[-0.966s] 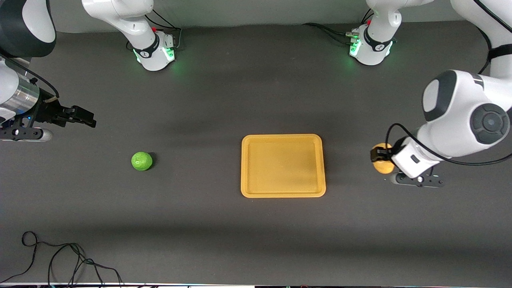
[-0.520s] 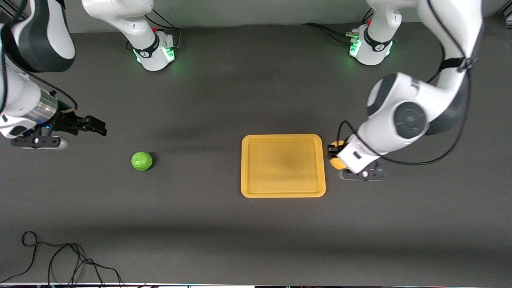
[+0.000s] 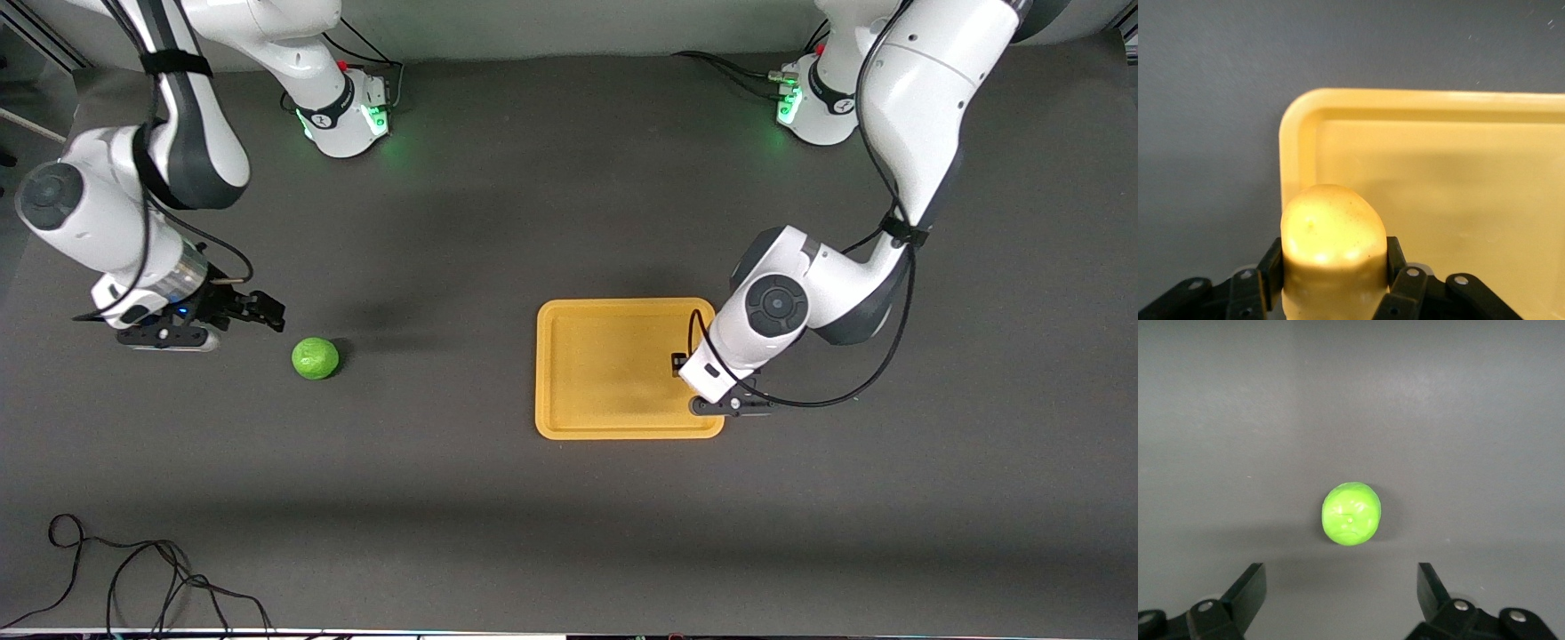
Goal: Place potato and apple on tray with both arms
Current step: 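Carry the potato onto the tray while the right gripper reaches the apple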
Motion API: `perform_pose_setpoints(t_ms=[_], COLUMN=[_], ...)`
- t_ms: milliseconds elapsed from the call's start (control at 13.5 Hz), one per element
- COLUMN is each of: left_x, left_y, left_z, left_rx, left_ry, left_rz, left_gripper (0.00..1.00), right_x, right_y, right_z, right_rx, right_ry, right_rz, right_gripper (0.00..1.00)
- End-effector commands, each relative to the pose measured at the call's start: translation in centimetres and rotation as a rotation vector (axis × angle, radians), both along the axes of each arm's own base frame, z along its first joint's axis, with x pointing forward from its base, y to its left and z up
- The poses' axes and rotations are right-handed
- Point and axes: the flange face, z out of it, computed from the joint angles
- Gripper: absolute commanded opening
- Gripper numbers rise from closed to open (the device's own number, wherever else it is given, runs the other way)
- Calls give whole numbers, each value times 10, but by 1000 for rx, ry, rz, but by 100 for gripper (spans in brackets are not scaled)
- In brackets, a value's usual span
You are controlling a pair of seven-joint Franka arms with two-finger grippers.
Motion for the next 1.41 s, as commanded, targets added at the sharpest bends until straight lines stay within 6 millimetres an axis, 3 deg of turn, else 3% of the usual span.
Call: perform_pose_setpoints(t_ms=[0, 371, 520, 594, 743, 817, 966, 1114, 1337], left_x=[-5, -8, -8, -10, -14, -16, -14, -14, -12], left_y=[-3, -6, -5, -5, -9, -13, -10, -4, -2], left_z=[-7, -27, -29, -31, -33, -33, -34, -36, -29], left_rx=[7, -3, -1, 1, 4, 7, 16, 21, 27], left_ry=[-26, -12, -8, -4, 2, 1, -2, 4, 1], left_rz=[15, 16, 17, 20, 69, 71, 70, 77, 81], left_gripper=[0, 0, 0, 15, 28, 40, 100, 100, 100], right_x=[7, 4, 2, 1, -1, -2, -4, -5, -3], right_y=[-1, -1, -2, -1, -1, -1, -2, -1, -2], right_z=[-41, -127, -143, -146, -156, -160, -164, -164, -159], right_rx=[-19, -23, -24, -24, -25, -26, -26, -27, -27], right_ry=[-15, -74, -82, -76, -59, -50, -36, -30, -31], right_rz=[-6, -8, -8, -7, -5, -5, -5, -2, 1], right_gripper=[100, 100, 100, 100, 100, 100, 100, 98, 60])
